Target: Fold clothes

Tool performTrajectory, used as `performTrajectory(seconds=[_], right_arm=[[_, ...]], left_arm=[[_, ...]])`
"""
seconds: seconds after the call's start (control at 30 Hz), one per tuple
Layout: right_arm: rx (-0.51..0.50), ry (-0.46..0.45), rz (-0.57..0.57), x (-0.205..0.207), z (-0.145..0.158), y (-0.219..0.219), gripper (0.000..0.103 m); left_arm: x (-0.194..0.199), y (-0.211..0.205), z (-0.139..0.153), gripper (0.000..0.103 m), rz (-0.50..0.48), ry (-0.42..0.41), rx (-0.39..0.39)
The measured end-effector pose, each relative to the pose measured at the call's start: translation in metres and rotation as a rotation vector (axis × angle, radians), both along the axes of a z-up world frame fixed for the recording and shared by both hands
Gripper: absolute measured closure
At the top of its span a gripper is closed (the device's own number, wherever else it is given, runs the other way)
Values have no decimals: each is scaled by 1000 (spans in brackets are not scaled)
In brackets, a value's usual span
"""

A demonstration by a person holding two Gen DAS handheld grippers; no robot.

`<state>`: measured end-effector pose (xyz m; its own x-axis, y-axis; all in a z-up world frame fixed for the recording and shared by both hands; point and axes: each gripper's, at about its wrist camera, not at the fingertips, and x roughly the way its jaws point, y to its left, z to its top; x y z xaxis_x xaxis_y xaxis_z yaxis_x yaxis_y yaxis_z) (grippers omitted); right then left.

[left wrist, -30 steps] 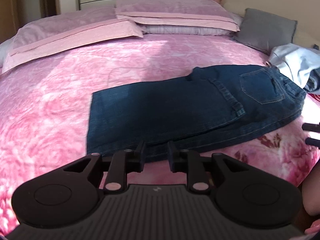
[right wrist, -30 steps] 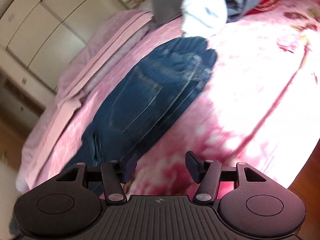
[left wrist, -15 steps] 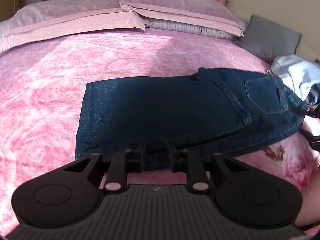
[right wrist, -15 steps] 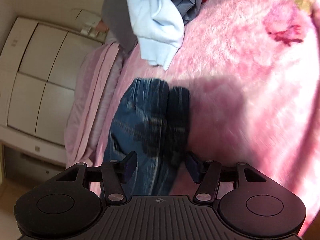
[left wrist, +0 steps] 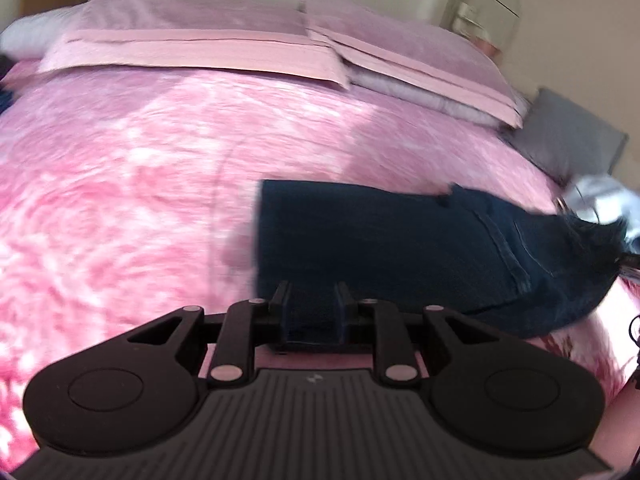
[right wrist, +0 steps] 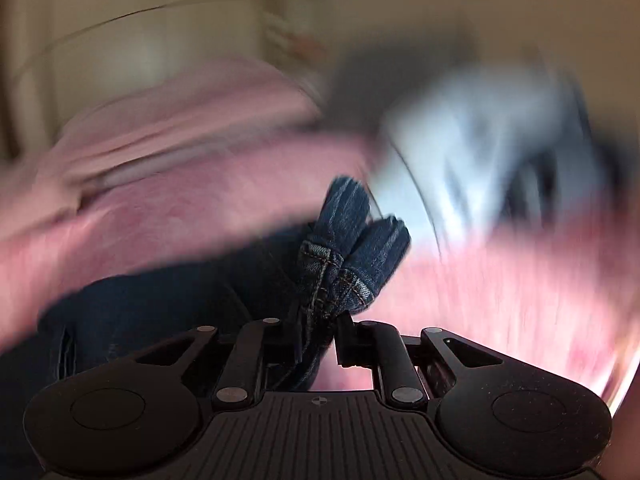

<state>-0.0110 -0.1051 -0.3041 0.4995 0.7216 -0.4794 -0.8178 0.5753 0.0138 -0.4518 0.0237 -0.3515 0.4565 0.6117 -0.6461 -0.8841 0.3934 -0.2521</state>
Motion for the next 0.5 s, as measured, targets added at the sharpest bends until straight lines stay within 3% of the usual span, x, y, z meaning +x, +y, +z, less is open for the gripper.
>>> performTrajectory(seconds=[0.1, 0.23, 0.3, 0.37, 0.4, 0.43, 0.47, 0.5], right_arm=[[28, -276, 184, -75, 31, 18, 90], [33, -592, 508, -193, 22, 22, 88], [-4, -679, 678, -242, 0, 15, 83], [-105, -732, 830, -277, -34, 13, 78], [-182, -754, 897, -293, -53, 13, 68], [-231, -754, 930, -301, -66, 11, 58], [-279, -753, 962, -309, -79, 9, 59], [-264, -771, 931, -312, -81, 4, 59]], left_arm=[[-22, 5, -3, 85, 47, -32, -17], [-49, 10, -12, 86, 105, -80, -60], [-62, 11, -17, 86, 128, -92, -86], [-71, 11, -22, 86, 141, -89, -109], [-74, 9, -24, 86, 143, -85, -119], [-77, 8, -26, 86, 144, -80, -129], [-79, 6, -27, 86, 144, -76, -135], [-81, 3, -28, 86, 143, -71, -138]])
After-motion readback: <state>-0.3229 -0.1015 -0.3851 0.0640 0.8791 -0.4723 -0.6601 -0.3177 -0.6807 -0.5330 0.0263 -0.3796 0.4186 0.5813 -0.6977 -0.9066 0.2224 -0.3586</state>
